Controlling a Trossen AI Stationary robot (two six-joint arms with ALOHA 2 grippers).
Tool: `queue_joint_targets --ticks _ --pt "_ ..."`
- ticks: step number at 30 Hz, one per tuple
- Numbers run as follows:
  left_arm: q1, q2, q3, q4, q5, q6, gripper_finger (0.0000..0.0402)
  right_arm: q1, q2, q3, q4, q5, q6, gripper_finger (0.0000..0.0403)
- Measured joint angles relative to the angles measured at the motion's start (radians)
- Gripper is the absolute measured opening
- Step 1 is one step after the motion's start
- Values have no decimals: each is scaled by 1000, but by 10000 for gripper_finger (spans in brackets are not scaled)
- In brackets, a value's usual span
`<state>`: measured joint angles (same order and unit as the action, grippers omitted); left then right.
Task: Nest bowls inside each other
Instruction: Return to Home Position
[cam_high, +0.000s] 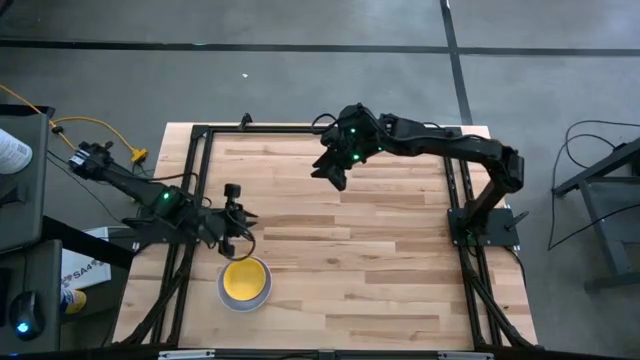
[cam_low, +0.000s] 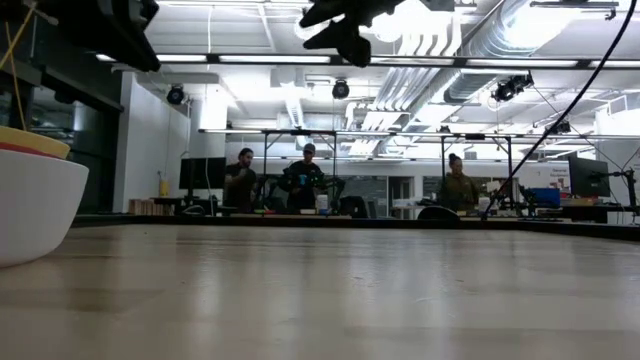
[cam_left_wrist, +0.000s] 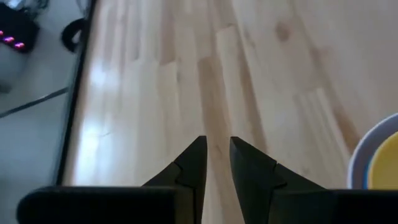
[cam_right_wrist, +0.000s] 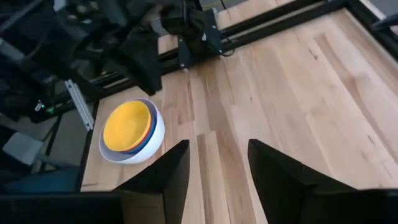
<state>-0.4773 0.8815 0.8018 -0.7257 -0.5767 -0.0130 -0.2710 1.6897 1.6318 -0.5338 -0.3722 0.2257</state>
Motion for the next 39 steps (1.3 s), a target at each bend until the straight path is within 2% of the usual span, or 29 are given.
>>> queue_joint_targets --ticks 2,8,17,32,36,39 --pt "30 -29 -37 59 51 29 69 0 -15 0 -19 -1 -21 156" --pt "101 -100 -117 145 87 68 69 0 -33 0 -100 0 -77 156" --pt "201 -200 -239 319 222 131 69 -8 -32 0 -127 -13 -132 156" --pt "361 -319 -520 655 511 167 69 -4 -32 0 -110 -56 -125 156" --pt "399 -340 -600 754 550 166 69 -4 -32 0 -88 -67 -125 156" --pt "424 -355 -642 819 574 166 69 -4 -31 0 -8 -125 -139 156"
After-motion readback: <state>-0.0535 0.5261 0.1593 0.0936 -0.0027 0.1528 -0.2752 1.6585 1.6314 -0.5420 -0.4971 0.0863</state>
